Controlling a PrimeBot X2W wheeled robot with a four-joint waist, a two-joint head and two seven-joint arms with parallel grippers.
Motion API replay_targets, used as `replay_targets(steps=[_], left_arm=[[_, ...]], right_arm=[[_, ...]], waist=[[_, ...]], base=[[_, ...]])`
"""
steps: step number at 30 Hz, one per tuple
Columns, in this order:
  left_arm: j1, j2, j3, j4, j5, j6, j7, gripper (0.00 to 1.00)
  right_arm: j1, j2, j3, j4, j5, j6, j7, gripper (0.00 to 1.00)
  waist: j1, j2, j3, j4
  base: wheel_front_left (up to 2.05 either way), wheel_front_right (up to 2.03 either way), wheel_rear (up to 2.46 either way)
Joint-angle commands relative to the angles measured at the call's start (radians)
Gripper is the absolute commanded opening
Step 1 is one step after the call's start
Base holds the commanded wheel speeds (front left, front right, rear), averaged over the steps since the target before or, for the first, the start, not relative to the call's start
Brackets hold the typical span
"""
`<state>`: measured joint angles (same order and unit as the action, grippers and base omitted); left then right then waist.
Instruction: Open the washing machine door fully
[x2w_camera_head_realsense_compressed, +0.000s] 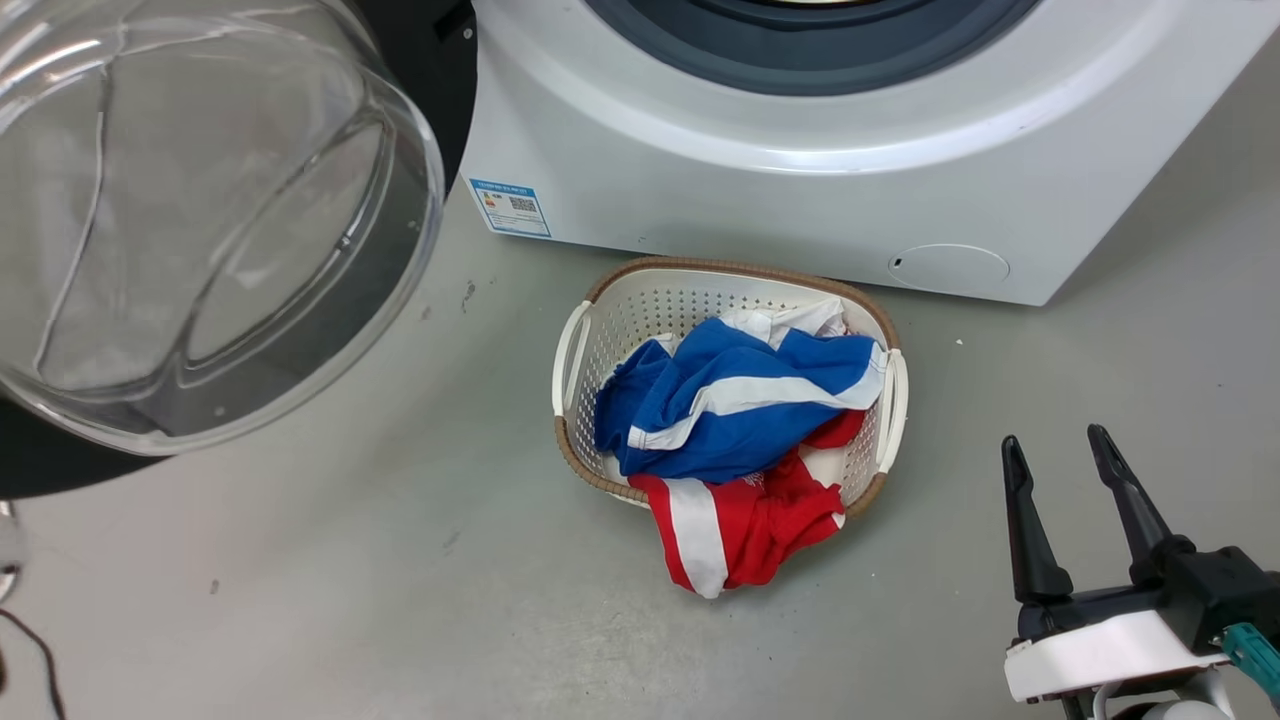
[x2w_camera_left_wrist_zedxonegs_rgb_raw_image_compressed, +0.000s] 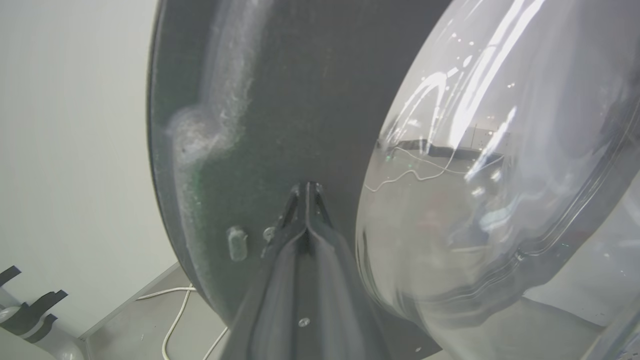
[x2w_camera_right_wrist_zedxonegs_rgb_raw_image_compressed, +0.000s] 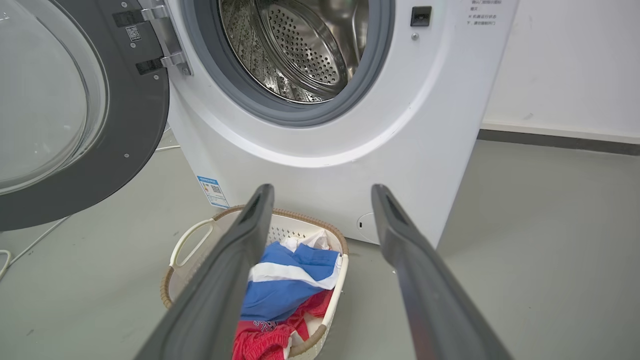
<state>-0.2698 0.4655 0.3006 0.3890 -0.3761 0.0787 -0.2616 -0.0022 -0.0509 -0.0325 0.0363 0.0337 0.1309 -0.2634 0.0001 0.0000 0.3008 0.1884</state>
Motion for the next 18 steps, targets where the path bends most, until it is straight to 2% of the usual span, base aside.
replay_targets(steps=[1,7,11,18], left_arm=[[-0.016,0.016,0.011,0.009,-0.004,0.001,-0.004,0.00],[-0.073,0.035,0.069,0.117,0.006,-0.031,-0.004,0.00],[-0.083,0.026,0.097,0.153,0.036,-0.055,-0.004,0.00],[-0.020,-0.020,0.155,0.064,0.129,-0.092,-0.004,0.00]], right_arm=[[-0.017,0.002,0.000,0.001,-0.004,0.000,-0.002,1.00],[-0.025,0.002,0.000,0.012,-0.003,0.000,-0.002,1.00],[-0.024,0.002,-0.002,0.021,0.007,0.000,-0.002,1.00],[-0.002,0.002,-0.002,0.029,0.026,0.000,-0.002,1.00]], waist=[[-0.0001,0.0000,0.002,-0.002],[-0.0001,0.0000,0.008,-0.014],[-0.0001,0.0000,-0.007,-0.022],[-0.0001,0.0000,-0.069,-0.034]], base=[[0.00,0.00,0.00],[0.00,0.00,0.00],[0.00,0.00,0.00],[0.00,0.00,0.00]])
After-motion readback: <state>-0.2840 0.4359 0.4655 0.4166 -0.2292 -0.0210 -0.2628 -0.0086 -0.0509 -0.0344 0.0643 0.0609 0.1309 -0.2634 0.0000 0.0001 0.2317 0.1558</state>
